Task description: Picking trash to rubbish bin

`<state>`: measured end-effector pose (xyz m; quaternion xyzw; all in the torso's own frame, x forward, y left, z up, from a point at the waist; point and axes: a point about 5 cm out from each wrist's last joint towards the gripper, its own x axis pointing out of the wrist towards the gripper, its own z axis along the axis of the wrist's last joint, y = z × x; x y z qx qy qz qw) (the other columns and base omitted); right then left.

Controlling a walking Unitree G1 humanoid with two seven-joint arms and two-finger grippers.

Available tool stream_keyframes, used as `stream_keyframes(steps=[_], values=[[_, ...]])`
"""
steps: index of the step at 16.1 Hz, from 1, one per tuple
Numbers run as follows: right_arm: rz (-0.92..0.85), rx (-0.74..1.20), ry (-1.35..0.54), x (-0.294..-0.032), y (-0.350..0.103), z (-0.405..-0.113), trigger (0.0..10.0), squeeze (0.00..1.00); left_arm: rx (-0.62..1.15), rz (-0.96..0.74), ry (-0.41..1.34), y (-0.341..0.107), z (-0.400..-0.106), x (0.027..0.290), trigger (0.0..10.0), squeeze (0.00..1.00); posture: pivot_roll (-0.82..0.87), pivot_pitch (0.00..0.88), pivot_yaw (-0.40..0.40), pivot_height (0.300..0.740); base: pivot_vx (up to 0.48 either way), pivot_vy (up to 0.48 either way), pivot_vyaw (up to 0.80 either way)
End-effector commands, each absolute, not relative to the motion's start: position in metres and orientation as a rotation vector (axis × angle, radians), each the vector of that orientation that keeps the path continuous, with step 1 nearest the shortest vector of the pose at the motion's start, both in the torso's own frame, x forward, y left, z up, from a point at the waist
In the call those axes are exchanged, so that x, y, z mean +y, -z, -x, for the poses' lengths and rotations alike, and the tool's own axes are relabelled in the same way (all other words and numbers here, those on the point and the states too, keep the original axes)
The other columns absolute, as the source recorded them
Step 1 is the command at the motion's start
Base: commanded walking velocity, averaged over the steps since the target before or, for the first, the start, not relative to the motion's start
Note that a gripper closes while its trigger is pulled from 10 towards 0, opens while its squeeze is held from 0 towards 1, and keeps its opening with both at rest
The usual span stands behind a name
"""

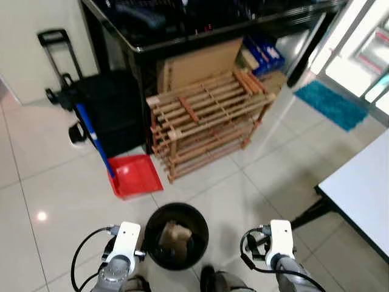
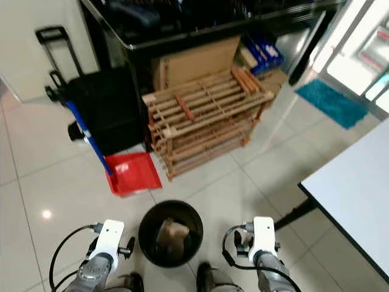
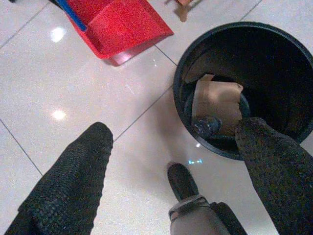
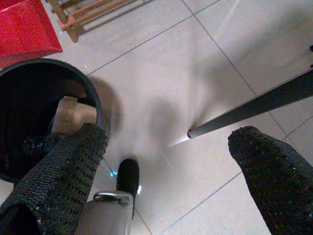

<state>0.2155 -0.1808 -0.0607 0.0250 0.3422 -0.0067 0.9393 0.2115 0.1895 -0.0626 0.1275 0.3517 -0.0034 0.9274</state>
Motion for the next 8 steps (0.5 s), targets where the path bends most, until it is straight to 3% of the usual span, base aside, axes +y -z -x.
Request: stream_keyframes(steps=[1,8], values=[[-0.038,0.714,0.035,-0.1862,0.0628,-0.2119,10.0,0.00,0.761,-0.266,0.007,0.0685,-0.2033,0.1876,10.0,0.00,-0.03,0.079,-0.099,0.740,0.000,0.000,0.00],[-0.058,0.749,0.029,-0.1806,0.0670,-0.2083,10.0,0.00,0.761,-0.270,0.015,0.0673,-0.2071,0.1839,10.0,0.00,-0.01,0.021,-0.105,0.740,0.000,0.000,0.00]])
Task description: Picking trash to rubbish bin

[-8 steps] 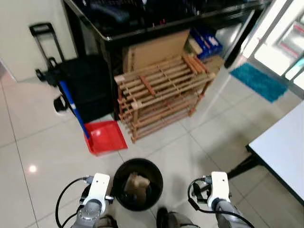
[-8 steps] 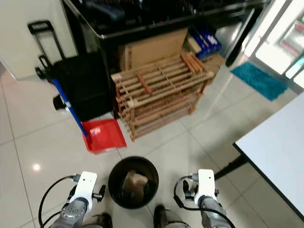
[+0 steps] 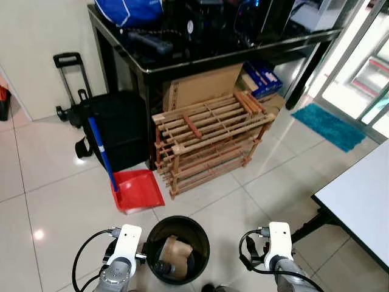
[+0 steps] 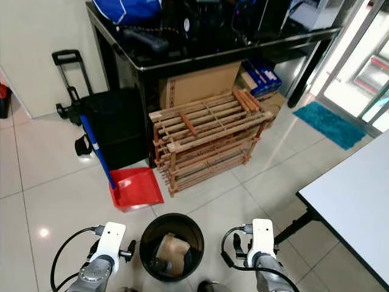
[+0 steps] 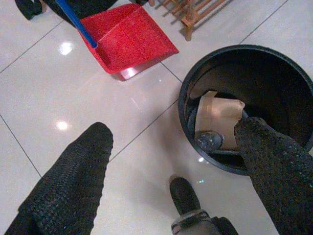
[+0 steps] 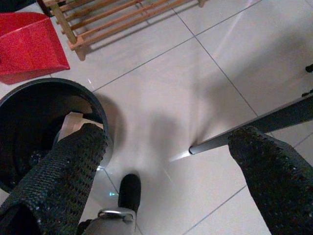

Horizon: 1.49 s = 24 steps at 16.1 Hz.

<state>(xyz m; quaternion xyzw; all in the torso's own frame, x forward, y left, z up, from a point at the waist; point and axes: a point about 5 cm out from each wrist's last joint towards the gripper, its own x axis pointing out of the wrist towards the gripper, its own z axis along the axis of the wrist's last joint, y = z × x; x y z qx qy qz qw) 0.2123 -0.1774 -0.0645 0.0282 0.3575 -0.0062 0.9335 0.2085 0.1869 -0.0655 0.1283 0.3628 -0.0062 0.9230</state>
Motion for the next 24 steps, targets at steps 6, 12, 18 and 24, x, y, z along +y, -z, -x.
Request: stream_keyframes(steps=[6,12,18,24], values=[[-0.064,0.757,0.029,-0.1802,0.0660,-0.2114,10.0,0.00,0.761,-0.278,0.014,0.0662,-0.2101,0.1822,10.0,0.00,-0.01,0.017,-0.111,0.740,0.000,0.000,0.00],[-0.077,0.768,0.024,-0.1783,0.0655,-0.2138,10.0,0.00,0.768,-0.296,0.003,0.0656,-0.2122,0.1825,10.0,0.00,-0.02,0.042,-0.108,0.740,0.000,0.000,0.00],[-0.082,0.778,0.011,-0.1773,0.0655,-0.2147,10.0,0.00,0.766,-0.299,0.002,0.0651,-0.2135,0.1811,10.0,0.00,-0.02,0.051,-0.112,0.740,0.000,0.000,-0.70],[-0.077,0.784,0.001,-0.1772,0.0657,-0.2145,10.0,0.00,0.767,-0.301,0.003,0.0656,-0.2126,0.1804,10.0,0.00,-0.02,0.057,-0.118,0.740,0.000,0.000,-0.72]])
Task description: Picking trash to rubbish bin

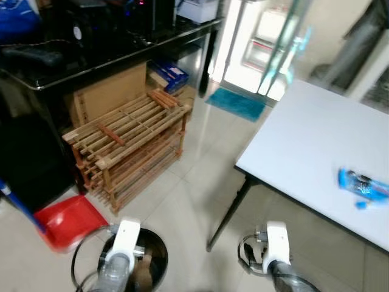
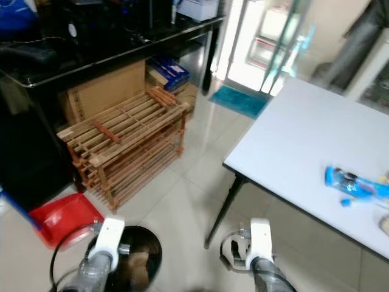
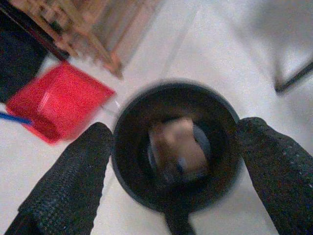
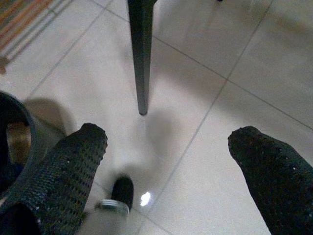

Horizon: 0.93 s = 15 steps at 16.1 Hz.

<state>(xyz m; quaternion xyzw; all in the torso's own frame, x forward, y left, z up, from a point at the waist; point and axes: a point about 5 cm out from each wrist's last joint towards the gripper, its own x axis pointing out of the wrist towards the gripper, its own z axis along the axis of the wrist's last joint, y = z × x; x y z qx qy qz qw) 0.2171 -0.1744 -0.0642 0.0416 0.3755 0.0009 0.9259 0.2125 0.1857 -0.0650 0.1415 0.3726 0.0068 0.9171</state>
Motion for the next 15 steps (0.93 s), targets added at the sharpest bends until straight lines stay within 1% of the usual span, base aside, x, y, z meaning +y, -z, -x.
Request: stream_keyframes(steps=[1,15], values=[[-0.076,0.786,-0.002,-0.1772,0.0659,-0.2142,10.0,0.00,0.766,-0.301,0.003,0.0658,-0.2124,0.1797,10.0,0.00,-0.02,0.057,-0.118,0.740,0.000,0.000,-0.72],[-0.069,0.799,-0.020,-0.1768,0.0672,-0.2122,10.0,0.00,0.768,-0.297,0.004,0.0668,-0.2108,0.1783,10.0,0.00,-0.02,0.067,-0.122,0.740,0.000,0.000,-0.68]])
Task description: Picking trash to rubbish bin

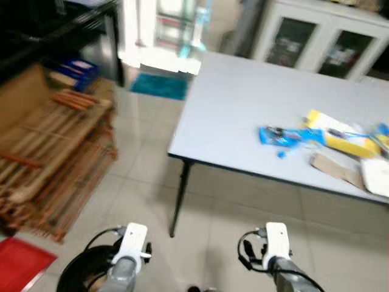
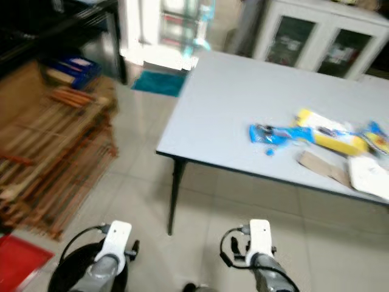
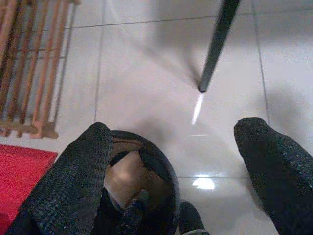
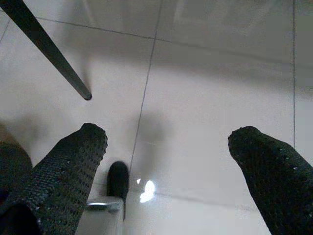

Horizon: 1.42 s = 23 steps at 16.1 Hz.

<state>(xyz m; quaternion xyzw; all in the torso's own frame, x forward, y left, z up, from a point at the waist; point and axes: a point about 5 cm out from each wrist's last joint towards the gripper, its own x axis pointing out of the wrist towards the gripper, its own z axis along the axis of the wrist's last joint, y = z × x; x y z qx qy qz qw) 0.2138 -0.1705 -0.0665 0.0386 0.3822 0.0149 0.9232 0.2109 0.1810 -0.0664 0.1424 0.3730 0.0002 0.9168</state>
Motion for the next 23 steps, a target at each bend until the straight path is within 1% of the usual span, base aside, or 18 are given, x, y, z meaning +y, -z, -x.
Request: stream_keyframes(steps=[1,4,8,10,23], values=[[-0.067,0.800,-0.020,-0.1769,0.0672,-0.2123,10.0,0.00,0.766,-0.297,0.005,0.0665,-0.2113,0.1779,10.0,0.00,-0.02,0.068,-0.123,0.740,0.000,0.000,-0.67],[-0.065,0.799,-0.022,-0.1770,0.0671,-0.2124,10.0,0.00,0.765,-0.296,0.004,0.0665,-0.2114,0.1777,10.0,0.00,-0.02,0.067,-0.124,0.740,0.000,0.000,-0.62],[-0.053,0.792,-0.031,-0.1766,0.0664,-0.2133,10.0,0.00,0.766,-0.301,0.006,0.0666,-0.2112,0.1774,10.0,0.00,-0.02,0.067,-0.125,0.740,0.000,0.000,0.00],[-0.051,0.792,-0.035,-0.1760,0.0666,-0.2130,10.0,0.00,0.769,-0.325,0.004,0.0669,-0.2107,0.1784,10.0,0.00,-0.03,0.070,-0.126,0.740,0.000,-0.281,0.00],[-0.027,0.800,-0.061,-0.1740,0.0674,-0.2119,10.0,0.00,0.778,-0.332,0.006,0.0681,-0.2092,0.1772,10.0,0.00,-0.03,0.077,-0.129,0.740,0.000,-0.321,0.00]])
